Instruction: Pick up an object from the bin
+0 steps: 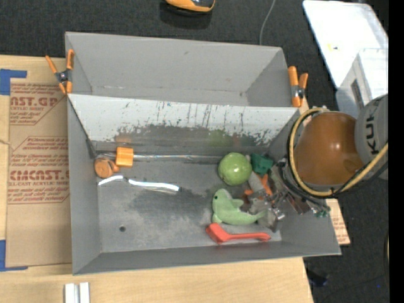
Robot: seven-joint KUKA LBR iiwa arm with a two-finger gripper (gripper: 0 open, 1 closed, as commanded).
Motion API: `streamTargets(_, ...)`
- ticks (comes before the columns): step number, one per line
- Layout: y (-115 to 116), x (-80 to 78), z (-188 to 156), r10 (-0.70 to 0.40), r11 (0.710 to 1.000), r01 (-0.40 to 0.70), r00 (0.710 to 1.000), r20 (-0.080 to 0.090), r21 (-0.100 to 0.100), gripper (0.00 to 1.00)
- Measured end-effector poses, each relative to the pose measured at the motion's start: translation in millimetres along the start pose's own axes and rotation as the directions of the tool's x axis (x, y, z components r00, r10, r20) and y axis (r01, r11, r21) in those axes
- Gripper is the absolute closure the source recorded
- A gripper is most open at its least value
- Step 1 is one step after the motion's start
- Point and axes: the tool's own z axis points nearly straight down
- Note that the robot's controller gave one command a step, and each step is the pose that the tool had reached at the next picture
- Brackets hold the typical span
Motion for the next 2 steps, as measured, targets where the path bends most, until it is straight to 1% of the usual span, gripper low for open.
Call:
streamTargets(1,-1.7,9.8,0.6,-0.046,0.999,0.046,0.999,-0.001,-0.002,1.0)
streamTargets(2,-7.3,-2.5,-81.0,-0.04,0.999,0.04,0.999,-0.001,-0.003,1.0)
